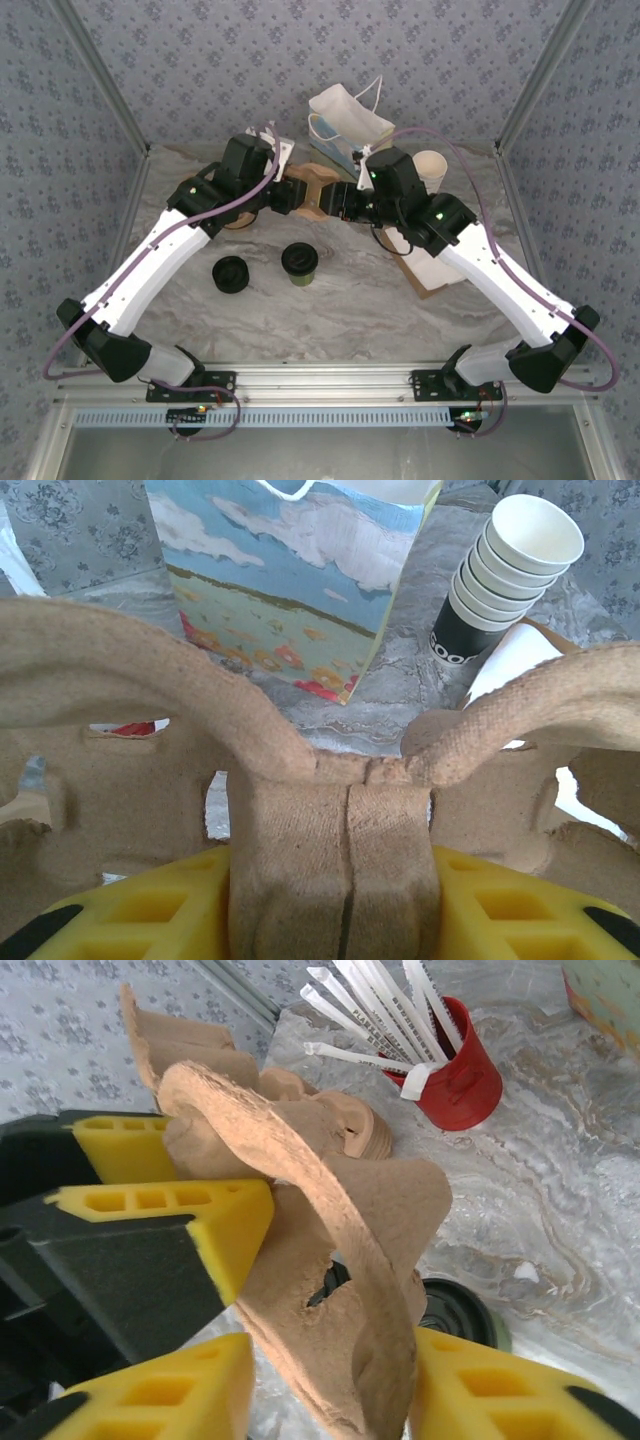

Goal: Pack the takeout coffee

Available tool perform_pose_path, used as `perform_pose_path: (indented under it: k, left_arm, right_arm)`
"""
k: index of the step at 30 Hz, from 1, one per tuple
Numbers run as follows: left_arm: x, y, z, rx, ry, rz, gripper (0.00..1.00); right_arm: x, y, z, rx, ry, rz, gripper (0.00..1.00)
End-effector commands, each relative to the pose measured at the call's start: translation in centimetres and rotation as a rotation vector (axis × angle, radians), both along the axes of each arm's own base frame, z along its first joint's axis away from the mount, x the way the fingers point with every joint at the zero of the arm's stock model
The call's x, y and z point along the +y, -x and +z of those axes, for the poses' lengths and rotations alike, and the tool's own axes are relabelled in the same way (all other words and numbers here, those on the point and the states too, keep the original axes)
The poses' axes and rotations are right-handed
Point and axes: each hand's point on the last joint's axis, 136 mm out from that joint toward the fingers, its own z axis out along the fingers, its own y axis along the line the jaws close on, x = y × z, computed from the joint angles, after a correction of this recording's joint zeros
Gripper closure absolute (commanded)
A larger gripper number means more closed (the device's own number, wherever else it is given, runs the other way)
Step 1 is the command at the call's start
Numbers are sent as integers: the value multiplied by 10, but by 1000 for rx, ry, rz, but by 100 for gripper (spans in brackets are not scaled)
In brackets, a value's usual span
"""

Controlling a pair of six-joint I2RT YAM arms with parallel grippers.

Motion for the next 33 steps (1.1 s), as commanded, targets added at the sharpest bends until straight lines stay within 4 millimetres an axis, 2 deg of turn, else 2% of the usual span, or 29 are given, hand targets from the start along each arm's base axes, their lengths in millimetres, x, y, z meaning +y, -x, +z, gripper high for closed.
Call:
perform_pose_path:
  k: [1,4,7,10,13,18,23,27,33]
  left_arm:
    - [3,-3,16,-40,18,20,54]
    - [11,-3,18,-48,12,55,55]
    - [21,-4,20,-43,29,75,55]
    - [31,-1,26,-49,46,96,55]
    - [40,4,31,-57,63,113,55]
    - [47,11,31,-47,64,121,55]
    - [53,16,27,-46,62,133,55]
    - [58,18,25,-40,66,143,55]
    - [60,21,27,-43,71,144,55]
  right_arm:
    - [-17,-1,32,-64,-29,-23,47]
    - [-46,-14,54,-116,4,-89,42]
    - [-83,-37,70,-129,49,-183,41]
    - [-120,-70,70,-100,57,-295,41]
    - [-146,-107,51,-22,79,-390,42]
    - [-149,-163,10,119,76,-451,45]
    - [-137,-202,-21,196,75,-471,44]
    - [-134,-221,-43,238,78,-499,44]
    - [-129,-240,-62,262,80,-509,46]
